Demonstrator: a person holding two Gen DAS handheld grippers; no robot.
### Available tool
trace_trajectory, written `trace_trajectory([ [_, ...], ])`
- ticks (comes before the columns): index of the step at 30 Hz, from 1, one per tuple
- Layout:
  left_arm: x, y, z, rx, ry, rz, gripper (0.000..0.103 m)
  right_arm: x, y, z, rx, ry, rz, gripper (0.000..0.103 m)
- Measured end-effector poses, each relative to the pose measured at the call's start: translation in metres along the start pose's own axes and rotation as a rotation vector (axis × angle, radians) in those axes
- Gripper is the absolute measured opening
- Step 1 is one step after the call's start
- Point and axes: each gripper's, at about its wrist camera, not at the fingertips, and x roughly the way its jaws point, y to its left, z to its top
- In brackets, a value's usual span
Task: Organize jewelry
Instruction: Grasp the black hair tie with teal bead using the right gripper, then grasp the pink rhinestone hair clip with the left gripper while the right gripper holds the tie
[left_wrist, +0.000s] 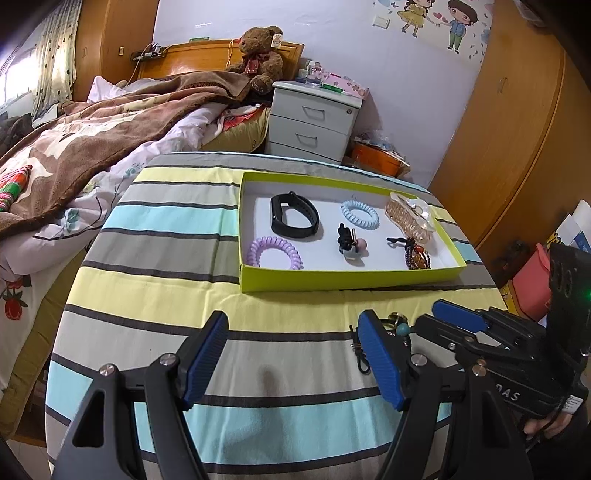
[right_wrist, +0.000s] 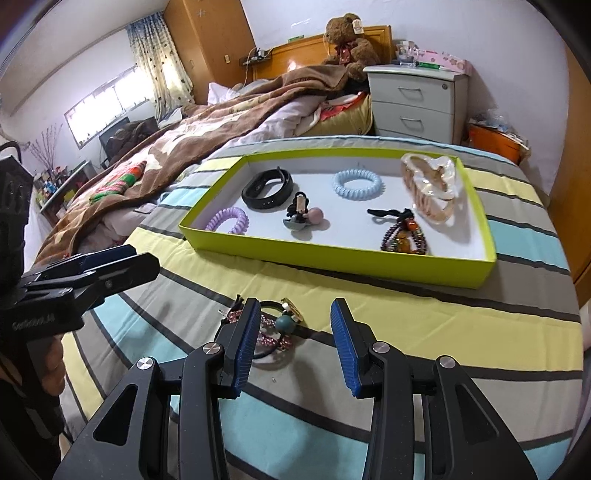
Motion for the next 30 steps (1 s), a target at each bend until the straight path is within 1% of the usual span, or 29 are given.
trace_trajectory([
  [6, 0.002, 0.002, -0.001, -0.001, 0.008, -0.006, 0.074, 0.015, -0.003, 0.001, 0.029, 0.044, -0.016, 0.040],
  [7, 0.003, 0.002, -0.001, -0.002, 0.006, -0.007, 0.074, 0.017, -0.003, 0.001, 0.037, 0.052, -0.014, 0.038],
  [8, 0.003, 0.003, -0.001, -0.003, 0.007, -0.009, 0.074, 0.018, -0.004, 0.000, 0.041, 0.057, -0.012, 0.033],
  [9, 0.003, 0.003, -0.001, -0.003, 0.008, -0.006, 0.074, 0.019, -0.004, -0.001, 0.040, 0.064, -0.008, 0.022],
  [10, 0.003, 0.004, -0.001, -0.004, 0.008, -0.004, 0.074, 0.019, -0.003, -0.001, 0.037, 0.068, -0.006, 0.016],
  [20, 0.003, 0.005, -0.001, -0.010, 0.010, 0.002, 0.074, 0.006, 0.003, -0.002, 0.025, 0.031, 0.031, 0.015],
  [27, -0.001, 0.007, -0.002, -0.017, 0.003, 0.006, 0.075, -0.001, 0.016, 0.003, -0.004, -0.008, 0.058, 0.015],
  [30, -0.003, 0.011, -0.002, -0.025, 0.000, 0.013, 0.075, -0.002, 0.023, 0.004, -0.015, -0.015, 0.091, 0.015],
])
